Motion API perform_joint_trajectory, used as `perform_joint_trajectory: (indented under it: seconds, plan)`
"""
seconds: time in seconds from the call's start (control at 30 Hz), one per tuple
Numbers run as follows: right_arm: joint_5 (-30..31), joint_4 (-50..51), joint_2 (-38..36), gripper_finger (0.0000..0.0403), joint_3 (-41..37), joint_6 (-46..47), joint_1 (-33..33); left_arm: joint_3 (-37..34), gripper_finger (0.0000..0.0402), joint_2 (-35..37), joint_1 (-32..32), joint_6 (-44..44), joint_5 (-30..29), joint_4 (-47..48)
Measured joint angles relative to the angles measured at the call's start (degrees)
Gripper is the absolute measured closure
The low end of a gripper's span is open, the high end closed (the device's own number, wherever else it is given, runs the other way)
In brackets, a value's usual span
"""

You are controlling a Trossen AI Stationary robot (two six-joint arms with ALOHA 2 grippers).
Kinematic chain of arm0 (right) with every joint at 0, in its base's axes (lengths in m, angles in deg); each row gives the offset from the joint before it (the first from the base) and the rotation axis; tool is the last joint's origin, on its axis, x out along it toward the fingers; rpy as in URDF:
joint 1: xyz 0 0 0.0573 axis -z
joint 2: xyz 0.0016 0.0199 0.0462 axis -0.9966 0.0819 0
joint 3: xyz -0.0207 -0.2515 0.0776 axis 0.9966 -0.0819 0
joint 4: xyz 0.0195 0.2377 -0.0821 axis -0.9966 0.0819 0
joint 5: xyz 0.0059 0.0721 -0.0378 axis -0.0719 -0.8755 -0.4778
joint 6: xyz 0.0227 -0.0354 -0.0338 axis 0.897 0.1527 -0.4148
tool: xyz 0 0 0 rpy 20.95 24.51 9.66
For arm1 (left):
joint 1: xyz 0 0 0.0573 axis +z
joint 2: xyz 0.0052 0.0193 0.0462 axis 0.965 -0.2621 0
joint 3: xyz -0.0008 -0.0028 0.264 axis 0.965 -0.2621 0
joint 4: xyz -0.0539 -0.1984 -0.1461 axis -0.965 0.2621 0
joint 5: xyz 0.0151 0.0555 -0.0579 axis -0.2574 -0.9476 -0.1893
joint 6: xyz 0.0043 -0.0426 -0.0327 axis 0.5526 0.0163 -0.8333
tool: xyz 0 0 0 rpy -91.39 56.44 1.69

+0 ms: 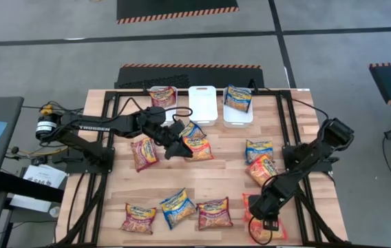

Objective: Sort Maruchan noodles
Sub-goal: Put the orange noodle pack into the middle white bin

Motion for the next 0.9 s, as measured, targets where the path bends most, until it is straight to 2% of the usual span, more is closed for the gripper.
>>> perform_joint_trajectory:
  seconds: [0.13, 0.23, 0.3, 0.5, 0.9]
  plan:
    - [-4.41, -1.42, 3.00, 0.0315, 0.03, 0.92, -0.01, -0.02, 0.0281, 0.00, 0.00, 0.00, 0.00, 0.16]
    - [-5.05, -2.51, 3.56, 0.0372, 0.07, 1.34, -0.05, -0.02, 0.0281, 0.00, 0.00, 0.01, 0.00, 0.47]
    - [-4.77, -2.20, 3.51, 0.0391, 0.48, 1.40, -0.06, -0.02, 0.0281, 0.00, 0.00, 0.01, 0.00, 0.92]
    - [0.09, 0.71, 1.18, 0.0397, 3.05, 1.27, -0.08, -0.02, 0.0281, 0.00, 0.00, 0.20, 0.00, 1.46]
    - [13.96, 20.93, -5.05, 0.0401, 16.27, -0.63, 0.46, -0.04, 0.0281, 0.00, 0.33, 0.22, 0.18, 1.90]
